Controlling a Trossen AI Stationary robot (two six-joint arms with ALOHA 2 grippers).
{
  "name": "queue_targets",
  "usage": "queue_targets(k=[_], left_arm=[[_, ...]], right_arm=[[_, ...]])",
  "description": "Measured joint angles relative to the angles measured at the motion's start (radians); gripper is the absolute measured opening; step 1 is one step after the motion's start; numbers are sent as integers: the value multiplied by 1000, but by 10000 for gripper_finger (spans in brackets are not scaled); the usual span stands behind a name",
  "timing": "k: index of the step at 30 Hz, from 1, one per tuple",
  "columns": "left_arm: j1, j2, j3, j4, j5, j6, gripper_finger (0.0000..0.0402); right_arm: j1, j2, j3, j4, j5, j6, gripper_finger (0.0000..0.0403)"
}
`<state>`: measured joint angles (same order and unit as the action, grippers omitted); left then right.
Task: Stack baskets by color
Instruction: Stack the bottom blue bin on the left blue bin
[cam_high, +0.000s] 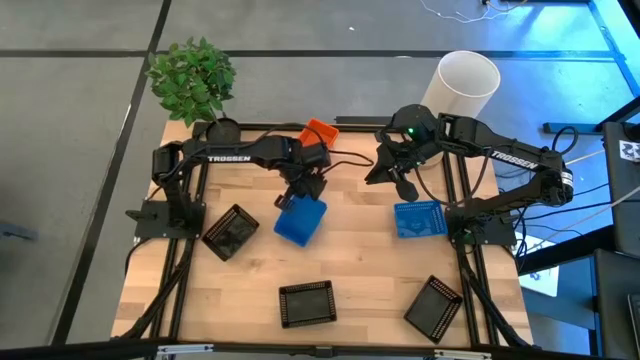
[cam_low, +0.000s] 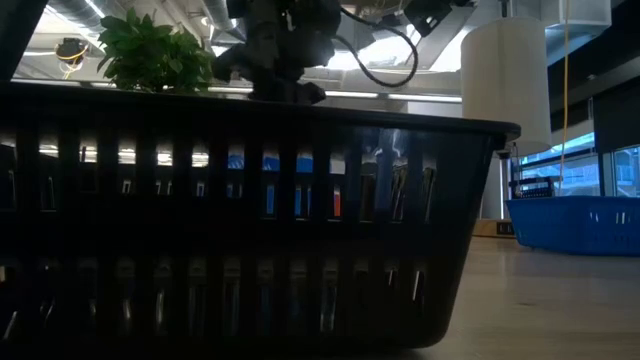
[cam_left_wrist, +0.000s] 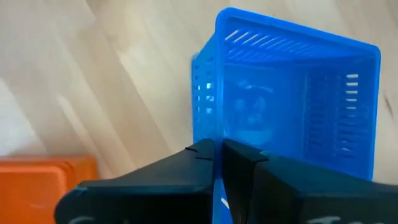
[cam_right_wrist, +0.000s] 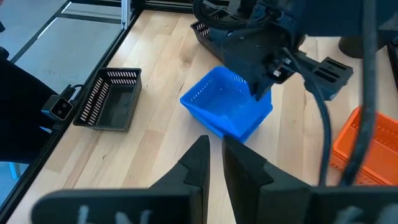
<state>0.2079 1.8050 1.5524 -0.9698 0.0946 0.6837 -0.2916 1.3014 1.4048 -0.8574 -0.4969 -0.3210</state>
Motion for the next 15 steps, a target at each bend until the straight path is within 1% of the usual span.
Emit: queue_targets(k=[4, 9, 12, 15], left_arm=[[0, 0, 0, -56, 17, -3, 1], [3, 3, 0, -50, 59, -22, 0], [3, 34, 0, -53, 99, -42, 0], [0, 69, 0, -59, 80, -52, 0]], right_arm=[[0, 0, 0, 0, 0, -1, 45], [0, 0, 0, 0, 0, -2, 45], [0, 0, 0, 0, 0, -5, 45], [0, 0, 0, 0, 1, -4, 45]])
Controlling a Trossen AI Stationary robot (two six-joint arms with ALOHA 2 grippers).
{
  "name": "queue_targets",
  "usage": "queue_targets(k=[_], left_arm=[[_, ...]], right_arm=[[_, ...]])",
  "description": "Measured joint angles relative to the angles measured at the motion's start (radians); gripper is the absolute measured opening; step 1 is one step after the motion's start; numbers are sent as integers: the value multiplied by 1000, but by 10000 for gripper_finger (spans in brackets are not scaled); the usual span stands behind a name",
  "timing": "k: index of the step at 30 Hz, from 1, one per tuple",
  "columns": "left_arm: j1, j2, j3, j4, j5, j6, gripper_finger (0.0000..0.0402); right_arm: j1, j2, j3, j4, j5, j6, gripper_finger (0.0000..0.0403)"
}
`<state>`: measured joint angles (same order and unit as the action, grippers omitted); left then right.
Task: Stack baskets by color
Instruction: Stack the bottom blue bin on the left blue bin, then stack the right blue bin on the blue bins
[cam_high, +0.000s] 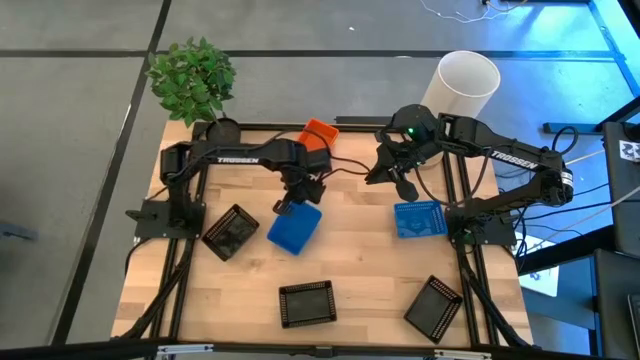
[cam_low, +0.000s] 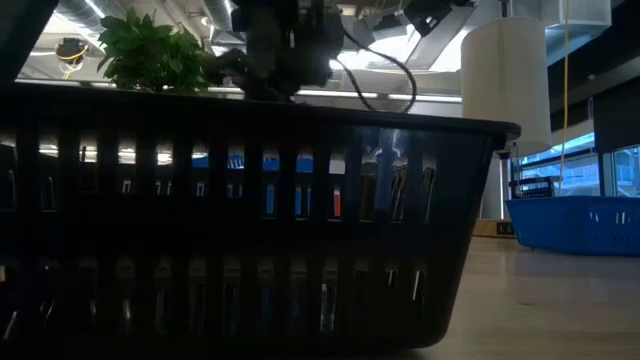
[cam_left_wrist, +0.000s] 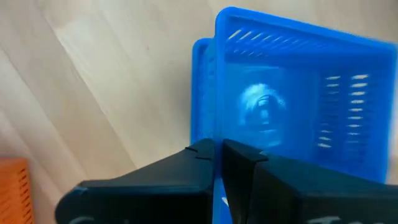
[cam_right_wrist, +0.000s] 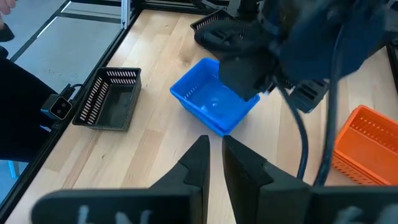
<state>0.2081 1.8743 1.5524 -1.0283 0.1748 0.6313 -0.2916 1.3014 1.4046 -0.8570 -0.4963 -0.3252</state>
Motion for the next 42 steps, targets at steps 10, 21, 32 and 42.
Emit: queue_targets(k=[10, 21, 32, 42], left_arm=[[10, 19, 0, 23, -15, 1, 10], [-17, 18, 0, 95, -136, -1, 77], [-6, 10, 151, -69, -227, -168, 74], [57, -108, 235, -125, -161, -254, 74]], right_arm=[[0, 0, 0, 0, 7, 1, 45], [0, 0, 0, 0, 7, -1, 45], [0, -67, 0, -66, 12, -25, 45], [0, -235, -57, -273, 104, 18, 45]])
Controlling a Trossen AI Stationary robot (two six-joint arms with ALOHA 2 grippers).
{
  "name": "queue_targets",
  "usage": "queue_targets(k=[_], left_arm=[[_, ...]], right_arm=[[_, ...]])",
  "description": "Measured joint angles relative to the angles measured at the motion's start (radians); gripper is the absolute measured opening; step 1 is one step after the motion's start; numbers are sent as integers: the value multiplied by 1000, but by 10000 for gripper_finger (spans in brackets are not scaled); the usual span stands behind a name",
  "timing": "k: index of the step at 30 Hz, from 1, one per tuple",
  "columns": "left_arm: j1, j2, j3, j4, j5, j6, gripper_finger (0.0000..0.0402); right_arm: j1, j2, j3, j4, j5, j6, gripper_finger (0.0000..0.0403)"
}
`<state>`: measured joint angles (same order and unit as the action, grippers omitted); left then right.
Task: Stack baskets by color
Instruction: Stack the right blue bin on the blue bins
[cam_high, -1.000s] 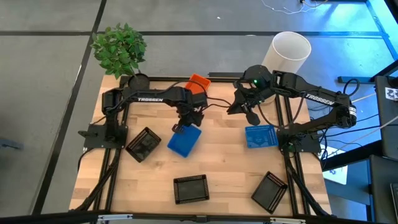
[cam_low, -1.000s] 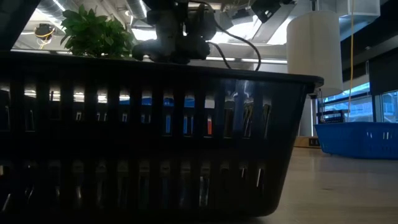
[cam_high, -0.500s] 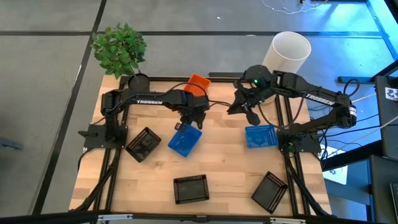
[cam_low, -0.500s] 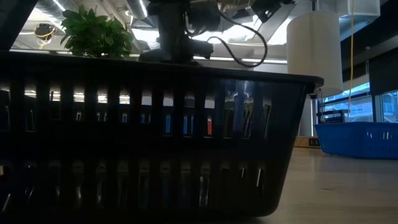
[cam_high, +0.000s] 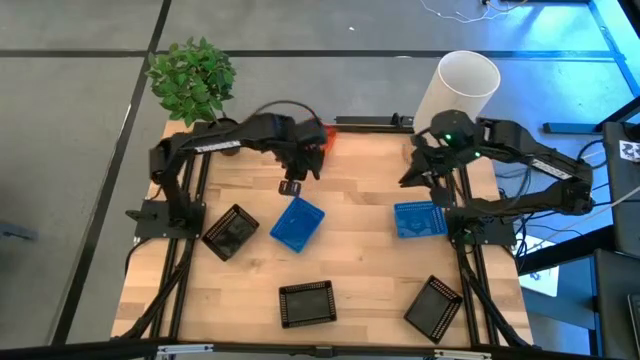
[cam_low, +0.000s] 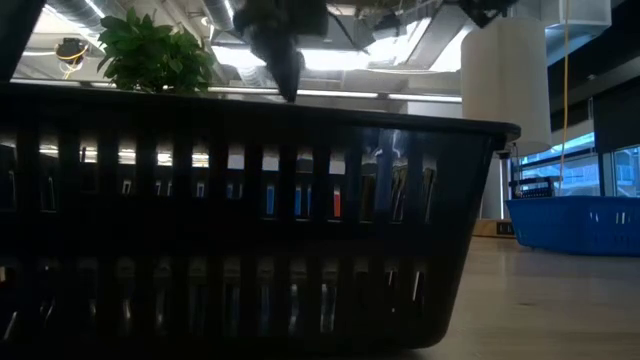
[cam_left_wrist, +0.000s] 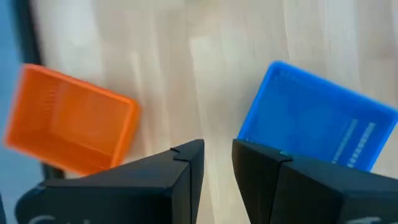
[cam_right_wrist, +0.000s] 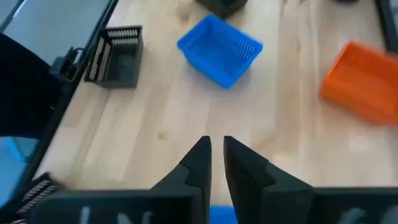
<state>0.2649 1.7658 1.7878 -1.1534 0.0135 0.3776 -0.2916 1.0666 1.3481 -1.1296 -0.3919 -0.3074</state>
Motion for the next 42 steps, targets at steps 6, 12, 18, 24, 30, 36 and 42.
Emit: queue_targets(k=[6, 12, 18, 24, 30, 36, 42], left_arm=[[19, -130, 0, 3, -44, -86, 77], [14, -246, 0, 5, -107, -112, 75], [15, -339, 1, 7, -113, -113, 77], [15, -395, 1, 12, -113, -109, 76], [15, -409, 1, 11, -100, -81, 76], [15, -408, 1, -11, -103, -67, 78], [15, -408, 1, -44, -105, -54, 78]], right_arm=[[0, -67, -84, -76, -1, 200, 45], [0, -63, -155, -125, 76, 377, 45], [0, 0, -161, -151, 166, 450, 45], [0, 91, -161, -233, 182, 460, 45], [0, 190, -161, -237, 166, 326, 36], [0, 258, -161, -233, 163, 275, 14], [0, 328, -161, -223, 208, 200, 56]])
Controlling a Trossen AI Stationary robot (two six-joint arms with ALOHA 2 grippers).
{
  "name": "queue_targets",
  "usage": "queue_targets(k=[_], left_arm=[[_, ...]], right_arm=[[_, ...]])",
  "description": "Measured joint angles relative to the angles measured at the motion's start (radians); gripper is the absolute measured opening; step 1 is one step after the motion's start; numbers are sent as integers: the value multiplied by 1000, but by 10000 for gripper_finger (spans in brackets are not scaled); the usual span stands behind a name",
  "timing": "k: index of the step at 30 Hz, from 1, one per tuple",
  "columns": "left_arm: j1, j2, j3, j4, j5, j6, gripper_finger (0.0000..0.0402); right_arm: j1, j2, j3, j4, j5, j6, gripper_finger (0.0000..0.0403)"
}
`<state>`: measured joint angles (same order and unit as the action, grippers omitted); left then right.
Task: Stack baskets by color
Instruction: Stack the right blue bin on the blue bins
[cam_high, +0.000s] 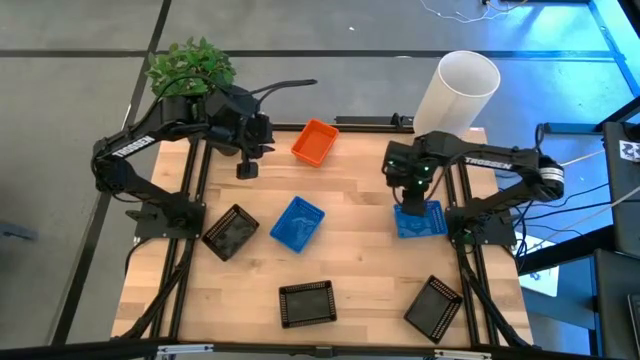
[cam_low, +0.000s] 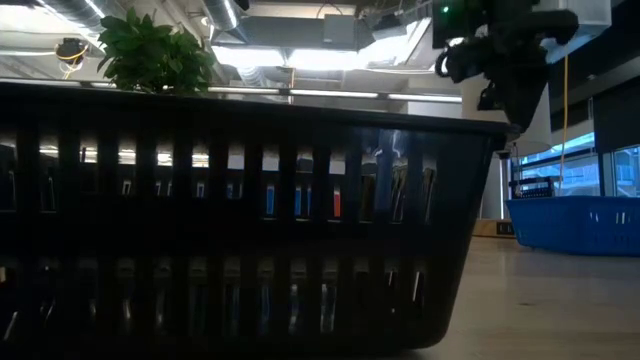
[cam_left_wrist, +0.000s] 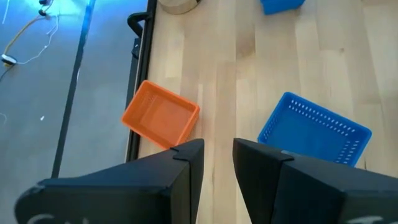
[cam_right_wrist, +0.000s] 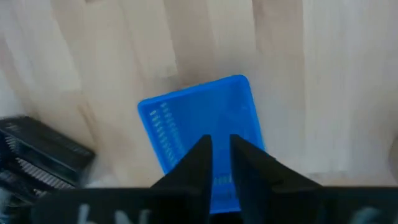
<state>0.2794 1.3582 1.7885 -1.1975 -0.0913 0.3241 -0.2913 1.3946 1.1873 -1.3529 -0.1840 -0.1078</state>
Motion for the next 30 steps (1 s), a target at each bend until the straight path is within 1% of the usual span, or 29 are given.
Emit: queue_targets(k=[7, 11, 14, 18, 20, 22, 24, 30], left_arm=[[0, 0, 0, 1, 0, 0, 78], [0, 0, 0, 0, 0, 0, 78], [0, 0, 0, 0, 0, 0, 78], [0, 0, 0, -6, 0, 0, 78], [0, 0, 0, -7, 0, -1, 78], [0, 0, 0, -7, 0, -1, 78], [0, 0, 0, -7, 0, -1, 78], [0, 1, 0, -7, 0, -3, 78]], right_arm=[[0, 88, 0, 2, 39, -113, 106], [0, 125, -9, 10, 46, -220, 127], [-1, 136, -68, 46, 45, -258, 129], [-2, 136, -172, 137, 47, -295, 128], [-2, 136, -203, 190, 88, -294, 128], [-2, 136, -214, 201, 159, -289, 128], [-3, 135, -215, 203, 192, -289, 128], [-2, 135, -215, 237, 178, -293, 127]])
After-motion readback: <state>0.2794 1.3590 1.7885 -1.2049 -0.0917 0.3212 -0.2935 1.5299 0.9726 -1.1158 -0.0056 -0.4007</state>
